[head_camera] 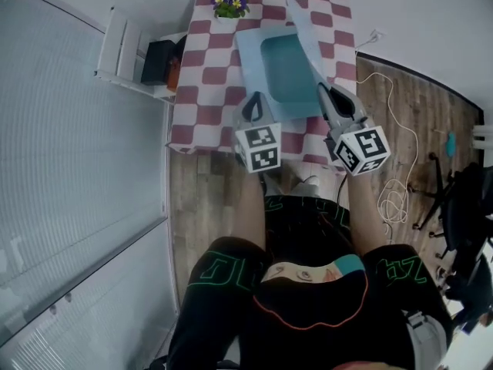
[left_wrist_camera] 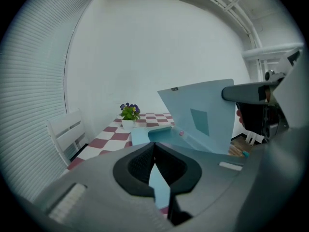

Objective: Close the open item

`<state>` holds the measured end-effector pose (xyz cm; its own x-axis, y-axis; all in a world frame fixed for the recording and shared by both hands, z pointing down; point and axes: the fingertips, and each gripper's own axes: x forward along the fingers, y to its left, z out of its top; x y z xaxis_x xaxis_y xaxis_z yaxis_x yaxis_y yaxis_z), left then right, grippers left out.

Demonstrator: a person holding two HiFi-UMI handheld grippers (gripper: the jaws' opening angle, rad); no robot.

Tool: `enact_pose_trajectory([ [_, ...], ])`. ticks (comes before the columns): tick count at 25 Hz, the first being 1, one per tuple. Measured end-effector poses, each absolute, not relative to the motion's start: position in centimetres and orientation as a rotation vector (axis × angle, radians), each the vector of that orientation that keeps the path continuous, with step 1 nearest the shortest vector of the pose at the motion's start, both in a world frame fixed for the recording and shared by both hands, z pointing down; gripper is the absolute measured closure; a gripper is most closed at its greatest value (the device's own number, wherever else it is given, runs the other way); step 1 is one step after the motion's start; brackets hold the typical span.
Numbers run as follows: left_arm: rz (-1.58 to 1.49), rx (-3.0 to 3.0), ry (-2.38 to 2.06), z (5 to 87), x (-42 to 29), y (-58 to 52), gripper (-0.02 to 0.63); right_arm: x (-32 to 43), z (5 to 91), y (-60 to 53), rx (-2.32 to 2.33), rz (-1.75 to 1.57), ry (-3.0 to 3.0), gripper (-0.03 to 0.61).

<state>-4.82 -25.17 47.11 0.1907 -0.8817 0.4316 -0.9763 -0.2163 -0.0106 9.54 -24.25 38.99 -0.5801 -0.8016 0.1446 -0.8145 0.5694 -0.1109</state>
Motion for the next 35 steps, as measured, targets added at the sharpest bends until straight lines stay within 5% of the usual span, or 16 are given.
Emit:
enact_pose_trajectory([
  [15,0.513,2.058,-1.832,49.4,-12.8,-23.3,0.606,-1.2,44.5,-23.2,1.079,0.11,-2.565,0.565],
  [35,0.501,2.096,-1.677,52.9,-15.6,-26.1,0.606,-6.2,51.9,-23.5,0.969,0.156,-2.366,0.557],
])
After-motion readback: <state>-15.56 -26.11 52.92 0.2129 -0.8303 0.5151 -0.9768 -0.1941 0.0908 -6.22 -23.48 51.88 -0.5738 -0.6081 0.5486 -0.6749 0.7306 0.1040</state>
